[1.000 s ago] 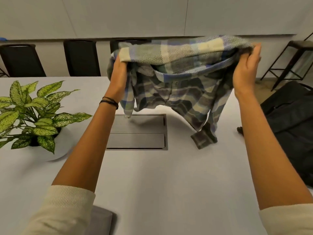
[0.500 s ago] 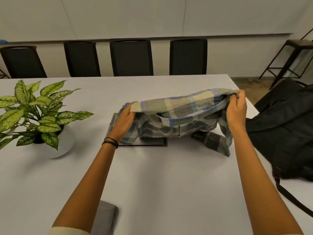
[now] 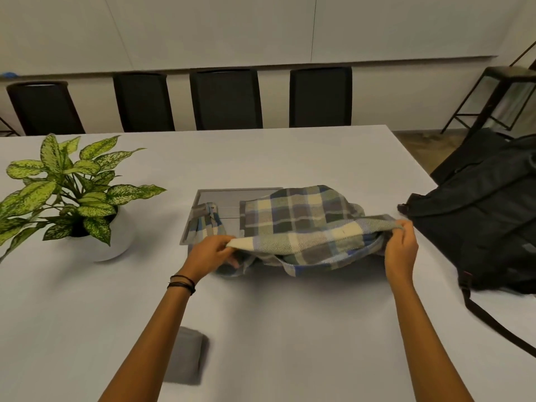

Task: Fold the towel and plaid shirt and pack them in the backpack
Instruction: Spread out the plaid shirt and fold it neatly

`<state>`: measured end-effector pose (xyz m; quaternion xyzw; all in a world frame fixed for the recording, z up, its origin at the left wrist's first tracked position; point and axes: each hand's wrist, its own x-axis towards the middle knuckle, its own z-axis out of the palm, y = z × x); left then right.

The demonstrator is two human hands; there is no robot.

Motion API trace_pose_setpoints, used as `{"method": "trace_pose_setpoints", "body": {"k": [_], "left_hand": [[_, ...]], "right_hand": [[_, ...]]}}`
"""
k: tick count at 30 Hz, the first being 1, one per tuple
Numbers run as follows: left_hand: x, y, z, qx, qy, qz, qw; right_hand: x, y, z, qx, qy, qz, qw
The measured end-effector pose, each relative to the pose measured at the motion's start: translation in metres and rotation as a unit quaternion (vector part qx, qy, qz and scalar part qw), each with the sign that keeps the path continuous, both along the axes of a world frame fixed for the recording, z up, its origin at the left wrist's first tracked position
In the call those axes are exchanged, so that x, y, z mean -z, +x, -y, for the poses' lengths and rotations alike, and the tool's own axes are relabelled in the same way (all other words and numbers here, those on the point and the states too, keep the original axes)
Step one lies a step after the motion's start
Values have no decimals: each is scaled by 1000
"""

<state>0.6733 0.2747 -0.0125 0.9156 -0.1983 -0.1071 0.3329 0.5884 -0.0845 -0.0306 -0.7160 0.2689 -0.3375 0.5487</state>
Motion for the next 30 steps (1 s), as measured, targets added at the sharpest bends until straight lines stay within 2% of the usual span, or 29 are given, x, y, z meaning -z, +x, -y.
{"method": "trace_pose_setpoints", "body": {"k": [3,12,15,20,30], "left_hand": [[3,-12,-2,17,64,3,998],[38,-45,1,103,109,63,987],[59,-53,-3,137,144,34,979],[89,-76,-3,206,173,-49,962],[137,-110,-9,190,155,-92,965]], "right_hand": [[17,-21,3,28,29,-11,999],[52,-80,6,63,123,-17,990],[65,-97,4,69,134,-15,988],[93,-122,1,66,105,-75,989],[135,-161,3,36,102,-192,975]]}}
